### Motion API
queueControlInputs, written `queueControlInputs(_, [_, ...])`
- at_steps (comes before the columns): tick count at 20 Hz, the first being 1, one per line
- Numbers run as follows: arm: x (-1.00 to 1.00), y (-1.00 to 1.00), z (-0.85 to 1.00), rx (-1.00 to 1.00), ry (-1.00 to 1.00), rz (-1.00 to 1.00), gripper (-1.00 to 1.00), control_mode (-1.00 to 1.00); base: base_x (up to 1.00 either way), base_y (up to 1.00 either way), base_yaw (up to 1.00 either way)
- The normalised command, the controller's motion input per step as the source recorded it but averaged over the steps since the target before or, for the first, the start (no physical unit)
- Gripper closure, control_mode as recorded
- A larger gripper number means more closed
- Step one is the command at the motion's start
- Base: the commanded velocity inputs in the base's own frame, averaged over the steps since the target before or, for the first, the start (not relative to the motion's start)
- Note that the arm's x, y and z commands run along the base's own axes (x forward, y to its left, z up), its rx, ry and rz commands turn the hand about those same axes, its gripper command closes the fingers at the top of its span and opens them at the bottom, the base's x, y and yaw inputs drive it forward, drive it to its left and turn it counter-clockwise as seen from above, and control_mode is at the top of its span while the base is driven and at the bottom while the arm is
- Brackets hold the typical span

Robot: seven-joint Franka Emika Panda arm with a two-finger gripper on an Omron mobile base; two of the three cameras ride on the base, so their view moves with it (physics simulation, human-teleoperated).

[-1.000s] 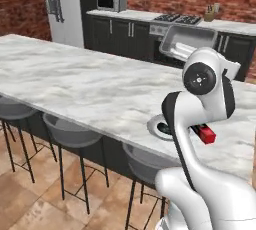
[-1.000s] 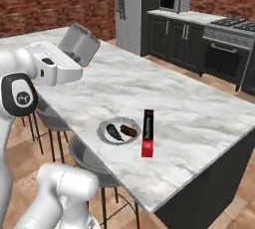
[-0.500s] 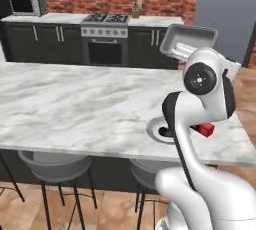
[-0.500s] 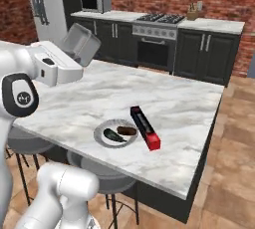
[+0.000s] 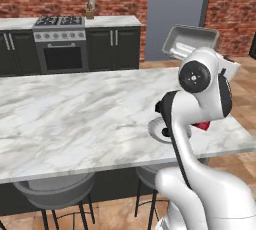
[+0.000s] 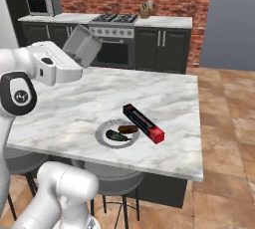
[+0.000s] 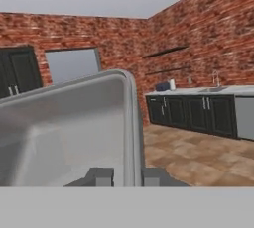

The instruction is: Retrieve the tupperware and aluminum foil from the cabinet and place them on the dining counter near the plate with eggplant and sweet potato to prepare for storing leftovers.

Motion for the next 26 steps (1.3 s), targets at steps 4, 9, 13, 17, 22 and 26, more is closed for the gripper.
queueControlInputs(4, [0.00, -0.24, -0.22, 0.01, 0.22, 0.00, 1.00, -1.00, 0.00, 0.00, 0.00])
queueControlInputs(9, [0.06, 0.29, -0.82, 0.07, 0.12, 0.00, 1.00, -1.00, 0.00, 0.00, 0.00])
queueControlInputs(13, [0.16, 0.76, -1.00, 0.32, 0.03, 0.07, 1.00, -1.00, 0.00, 0.00, 0.00])
queueControlInputs(17, [0.30, 1.00, -0.97, 0.26, 0.26, 0.11, 1.00, -1.00, 0.00, 0.00, 0.00])
queueControlInputs(22, [0.40, 0.90, -0.82, 0.22, 0.46, 0.05, 1.00, -1.00, 0.00, 0.00, 0.00])
queueControlInputs(26, [0.45, 0.16, -0.62, 0.09, 0.53, 0.00, 1.00, -1.00, 0.00, 0.00, 0.00])
